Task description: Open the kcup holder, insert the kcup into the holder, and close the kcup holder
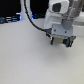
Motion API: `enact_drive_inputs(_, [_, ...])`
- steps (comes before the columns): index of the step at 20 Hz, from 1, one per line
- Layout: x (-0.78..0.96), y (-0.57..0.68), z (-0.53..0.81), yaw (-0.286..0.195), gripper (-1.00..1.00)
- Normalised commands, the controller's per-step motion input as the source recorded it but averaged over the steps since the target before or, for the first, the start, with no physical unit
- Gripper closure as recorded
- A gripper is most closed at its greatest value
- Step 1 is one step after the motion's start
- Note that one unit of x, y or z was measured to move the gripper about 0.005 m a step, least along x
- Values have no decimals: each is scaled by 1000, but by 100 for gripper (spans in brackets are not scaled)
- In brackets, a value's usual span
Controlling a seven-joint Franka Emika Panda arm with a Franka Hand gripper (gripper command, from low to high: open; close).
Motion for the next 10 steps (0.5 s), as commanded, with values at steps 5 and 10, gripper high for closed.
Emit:
enact_drive_inputs(5, [-440, 435, 6, 113, -100])
enact_drive_inputs(10, [-532, 425, 12, 123, -100])
